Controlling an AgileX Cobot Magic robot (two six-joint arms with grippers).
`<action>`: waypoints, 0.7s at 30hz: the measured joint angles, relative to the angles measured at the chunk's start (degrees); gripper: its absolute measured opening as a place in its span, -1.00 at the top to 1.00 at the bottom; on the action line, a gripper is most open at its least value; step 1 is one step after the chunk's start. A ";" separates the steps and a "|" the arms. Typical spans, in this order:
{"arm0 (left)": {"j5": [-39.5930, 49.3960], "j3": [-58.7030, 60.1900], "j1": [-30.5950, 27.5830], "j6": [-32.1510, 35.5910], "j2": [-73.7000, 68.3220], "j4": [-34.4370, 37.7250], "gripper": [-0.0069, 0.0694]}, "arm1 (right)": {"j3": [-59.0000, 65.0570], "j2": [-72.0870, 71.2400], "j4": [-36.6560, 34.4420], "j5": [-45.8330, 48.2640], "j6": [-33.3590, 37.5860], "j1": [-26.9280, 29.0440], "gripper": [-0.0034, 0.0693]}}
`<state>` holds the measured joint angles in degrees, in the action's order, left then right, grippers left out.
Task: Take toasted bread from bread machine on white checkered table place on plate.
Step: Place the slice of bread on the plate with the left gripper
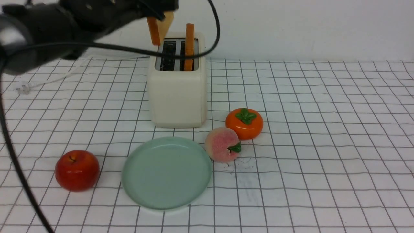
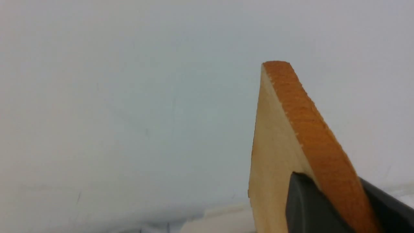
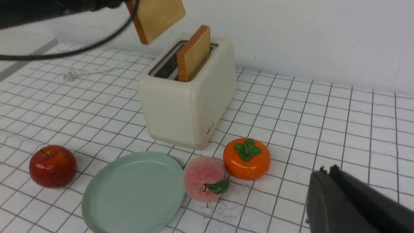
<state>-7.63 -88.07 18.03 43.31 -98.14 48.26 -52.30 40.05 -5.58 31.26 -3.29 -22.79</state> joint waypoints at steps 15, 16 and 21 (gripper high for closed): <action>32.04 24.39 -0.12 -14.38 30.84 -1.83 0.56 | -0.06 0.00 0.00 7.62 0.00 0.00 0.92; 34.41 26.47 -0.12 -16.54 31.48 -2.88 0.56 | -0.06 0.00 0.00 7.94 0.00 0.00 0.92; 43.15 31.45 -0.12 -23.87 30.38 -8.66 0.56 | -0.06 0.00 -0.47 8.55 0.00 0.00 0.92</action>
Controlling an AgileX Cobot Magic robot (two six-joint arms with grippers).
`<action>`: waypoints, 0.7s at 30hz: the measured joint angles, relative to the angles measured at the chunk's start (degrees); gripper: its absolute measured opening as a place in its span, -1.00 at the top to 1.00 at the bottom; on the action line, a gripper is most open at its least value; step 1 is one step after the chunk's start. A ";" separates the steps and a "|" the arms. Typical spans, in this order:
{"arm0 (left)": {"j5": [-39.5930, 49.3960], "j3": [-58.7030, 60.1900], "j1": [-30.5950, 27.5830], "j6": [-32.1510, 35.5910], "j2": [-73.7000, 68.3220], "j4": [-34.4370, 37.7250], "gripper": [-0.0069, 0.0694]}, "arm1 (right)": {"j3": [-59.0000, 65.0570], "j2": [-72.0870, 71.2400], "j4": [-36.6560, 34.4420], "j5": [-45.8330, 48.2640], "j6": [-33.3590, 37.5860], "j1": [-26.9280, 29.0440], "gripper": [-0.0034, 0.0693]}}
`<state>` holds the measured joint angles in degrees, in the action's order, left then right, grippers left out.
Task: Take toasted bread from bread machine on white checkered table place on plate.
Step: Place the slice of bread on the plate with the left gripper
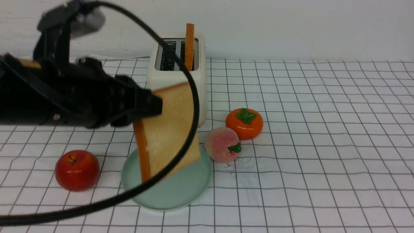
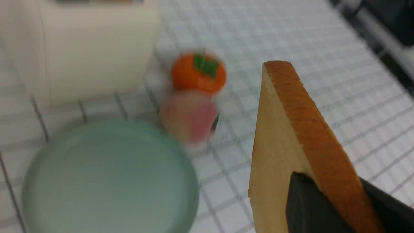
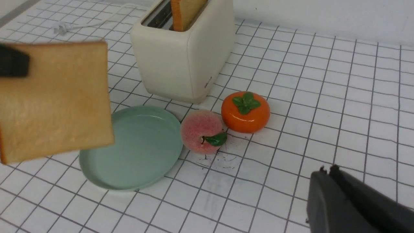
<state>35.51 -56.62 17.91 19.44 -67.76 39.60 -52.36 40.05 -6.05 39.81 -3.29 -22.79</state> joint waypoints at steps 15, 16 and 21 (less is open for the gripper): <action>11.27 -1.82 -13.68 9.49 -18.68 15.06 0.56 | 0.00 0.00 -2.01 4.12 0.00 0.00 0.92; 11.33 -1.82 -13.08 10.58 -19.61 16.79 0.56 | 0.00 0.00 -2.21 4.06 0.00 0.00 0.92; 6.68 -1.87 -10.15 14.86 -23.89 21.28 0.56 | 0.00 0.00 -2.46 4.06 0.00 0.00 0.91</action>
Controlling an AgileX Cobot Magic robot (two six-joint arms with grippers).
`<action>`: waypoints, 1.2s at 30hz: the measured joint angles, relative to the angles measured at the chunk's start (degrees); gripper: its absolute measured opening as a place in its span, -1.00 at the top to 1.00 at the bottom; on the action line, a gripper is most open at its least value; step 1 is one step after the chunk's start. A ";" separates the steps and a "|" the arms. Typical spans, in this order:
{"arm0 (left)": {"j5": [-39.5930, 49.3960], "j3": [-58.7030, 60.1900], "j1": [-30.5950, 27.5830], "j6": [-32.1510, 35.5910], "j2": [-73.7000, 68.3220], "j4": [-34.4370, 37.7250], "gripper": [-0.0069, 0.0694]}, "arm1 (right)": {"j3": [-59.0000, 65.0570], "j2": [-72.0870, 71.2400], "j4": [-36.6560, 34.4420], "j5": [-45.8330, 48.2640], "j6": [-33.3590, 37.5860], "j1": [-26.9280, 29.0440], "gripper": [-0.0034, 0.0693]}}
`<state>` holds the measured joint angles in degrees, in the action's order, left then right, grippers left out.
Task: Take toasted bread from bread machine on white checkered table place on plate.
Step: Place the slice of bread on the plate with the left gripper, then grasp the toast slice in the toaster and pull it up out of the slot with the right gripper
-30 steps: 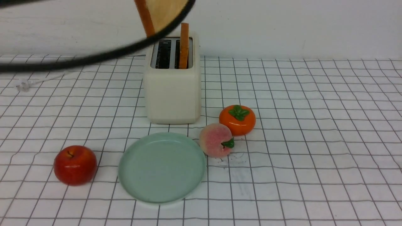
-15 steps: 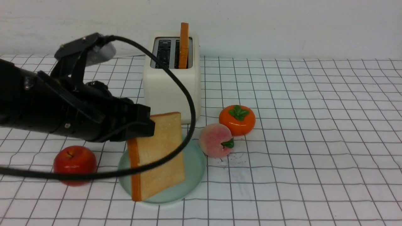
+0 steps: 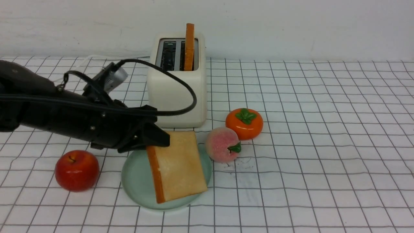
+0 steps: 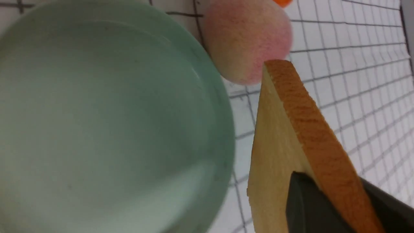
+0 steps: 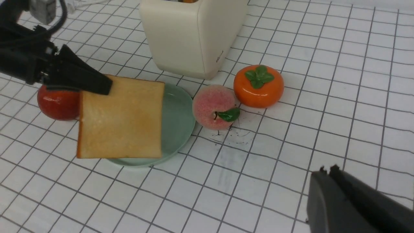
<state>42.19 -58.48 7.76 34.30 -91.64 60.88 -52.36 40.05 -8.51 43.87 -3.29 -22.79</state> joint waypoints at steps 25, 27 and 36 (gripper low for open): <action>-11.12 -0.38 0.03 0.35 -0.05 -9.85 -0.83 | 0.00 0.00 -2.06 1.60 2.50 0.00 0.90; -13.29 -0.38 0.03 0.35 2.88 -11.39 -0.90 | 0.00 0.00 -2.63 2.15 3.29 0.00 0.90; -16.55 -0.38 -0.09 -0.39 20.79 -17.13 -0.48 | -1.26 1.53 -2.83 4.14 3.84 0.00 0.89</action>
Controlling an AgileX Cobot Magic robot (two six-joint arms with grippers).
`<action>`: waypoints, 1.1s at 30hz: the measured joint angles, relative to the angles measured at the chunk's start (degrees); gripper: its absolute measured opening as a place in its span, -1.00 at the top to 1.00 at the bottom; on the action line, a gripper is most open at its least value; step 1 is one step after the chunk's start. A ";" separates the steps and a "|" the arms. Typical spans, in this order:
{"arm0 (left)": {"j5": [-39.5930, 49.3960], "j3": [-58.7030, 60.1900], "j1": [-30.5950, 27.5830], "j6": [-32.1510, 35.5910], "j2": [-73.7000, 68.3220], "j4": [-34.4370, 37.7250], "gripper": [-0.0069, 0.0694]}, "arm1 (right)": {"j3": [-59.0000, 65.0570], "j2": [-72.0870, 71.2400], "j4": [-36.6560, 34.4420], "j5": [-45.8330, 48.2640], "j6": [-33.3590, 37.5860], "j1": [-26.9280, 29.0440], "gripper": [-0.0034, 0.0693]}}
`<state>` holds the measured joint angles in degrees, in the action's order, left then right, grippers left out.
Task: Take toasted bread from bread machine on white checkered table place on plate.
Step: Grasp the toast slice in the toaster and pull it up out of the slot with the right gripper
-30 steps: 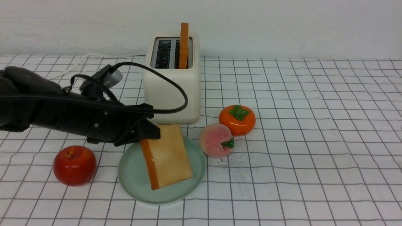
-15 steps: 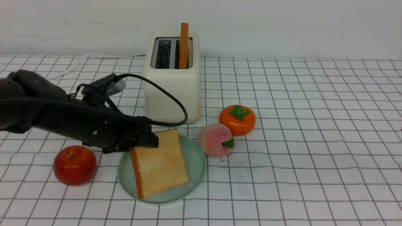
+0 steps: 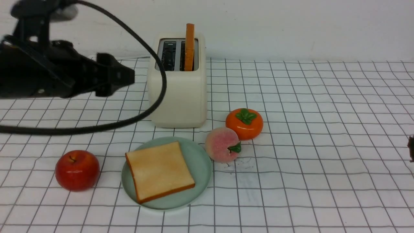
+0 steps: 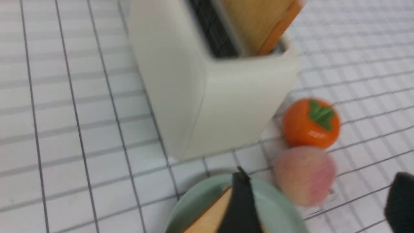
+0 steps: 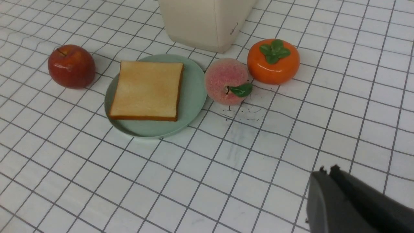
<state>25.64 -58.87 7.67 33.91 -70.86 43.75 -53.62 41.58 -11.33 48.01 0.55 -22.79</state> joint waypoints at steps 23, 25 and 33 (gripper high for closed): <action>6.04 21.78 0.00 -9.09 49.79 -9.58 0.85 | -39.50 52.69 8.38 -9.24 -5.64 -16.95 0.82; 4.91 23.12 0.00 -8.59 52.09 -9.33 0.85 | -45.17 57.92 11.33 -10.66 -8.64 -16.64 0.73; 4.30 23.89 0.00 -8.49 52.96 -9.09 0.85 | -61.98 73.46 15.44 -14.34 -20.81 -12.56 -0.09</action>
<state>29.94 -34.98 7.67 25.42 -17.90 34.66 -115.60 115.04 4.11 33.67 -20.26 -35.35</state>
